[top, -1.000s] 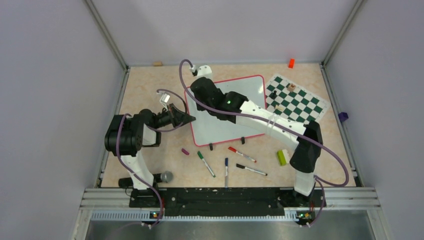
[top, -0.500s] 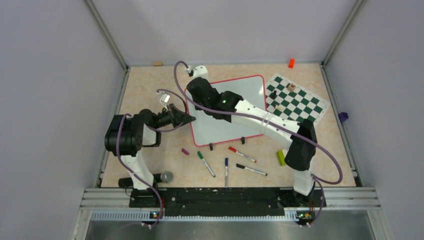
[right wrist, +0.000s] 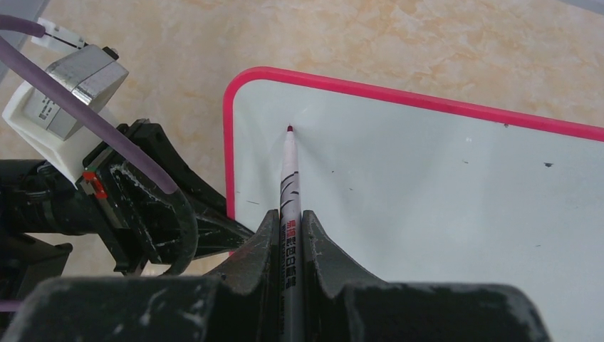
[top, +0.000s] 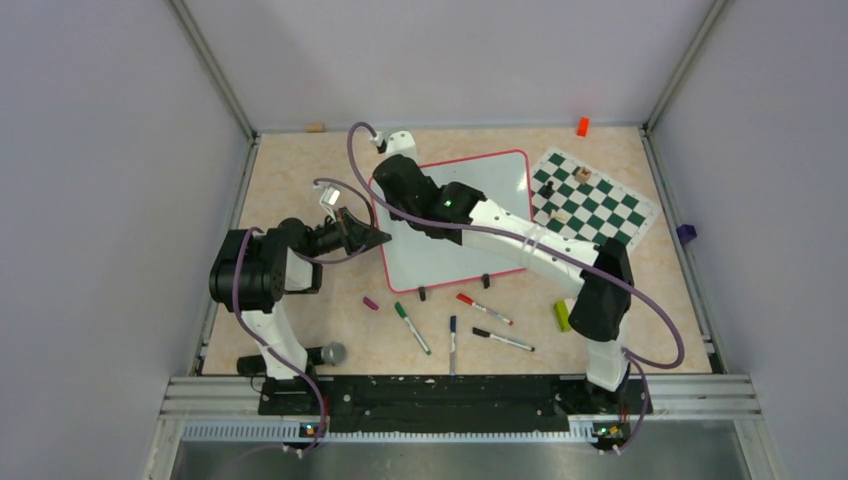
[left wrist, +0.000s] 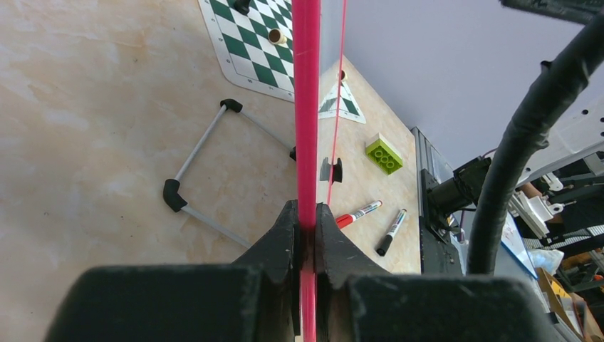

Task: Write a sentence on the whiteboard

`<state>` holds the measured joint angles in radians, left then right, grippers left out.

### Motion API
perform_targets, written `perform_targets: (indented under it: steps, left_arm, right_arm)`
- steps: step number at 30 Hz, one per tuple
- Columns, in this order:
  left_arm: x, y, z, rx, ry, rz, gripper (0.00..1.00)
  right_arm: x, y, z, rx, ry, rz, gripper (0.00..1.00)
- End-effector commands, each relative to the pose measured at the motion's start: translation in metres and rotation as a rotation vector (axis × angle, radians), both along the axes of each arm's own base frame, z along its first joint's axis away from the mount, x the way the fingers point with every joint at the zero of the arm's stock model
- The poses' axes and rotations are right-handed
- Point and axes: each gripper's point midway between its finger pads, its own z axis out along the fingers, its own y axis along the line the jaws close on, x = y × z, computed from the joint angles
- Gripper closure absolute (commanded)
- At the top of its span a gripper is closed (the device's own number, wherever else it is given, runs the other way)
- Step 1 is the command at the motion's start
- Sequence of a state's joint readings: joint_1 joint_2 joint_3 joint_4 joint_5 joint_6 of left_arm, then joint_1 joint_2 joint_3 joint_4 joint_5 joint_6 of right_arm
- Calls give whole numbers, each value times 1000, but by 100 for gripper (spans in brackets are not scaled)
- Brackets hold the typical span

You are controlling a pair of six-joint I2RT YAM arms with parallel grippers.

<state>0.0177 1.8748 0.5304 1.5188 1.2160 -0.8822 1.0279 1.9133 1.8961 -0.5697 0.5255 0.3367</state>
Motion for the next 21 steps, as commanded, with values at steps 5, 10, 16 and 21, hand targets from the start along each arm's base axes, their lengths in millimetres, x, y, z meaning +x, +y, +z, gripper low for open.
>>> perform_targets:
  steps: [5, 10, 16, 21]
  left_arm:
    - [1, -3, 11, 11, -128, -17, 100]
    - [1, -2, 11, 11, -127, -17, 100]
    - [1, -2, 11, 11, -127, -17, 100]
    - [1, -3, 11, 12, -129, -21, 100]
  right_arm:
    - [-13, -4, -11, 12, 43, 10, 100]
    - [-21, -7, -20, 13, 72, 16, 100]
    - [-24, -9, -19, 25, 81, 20, 100]
    - [-25, -3, -1, 55, 64, 55, 100]
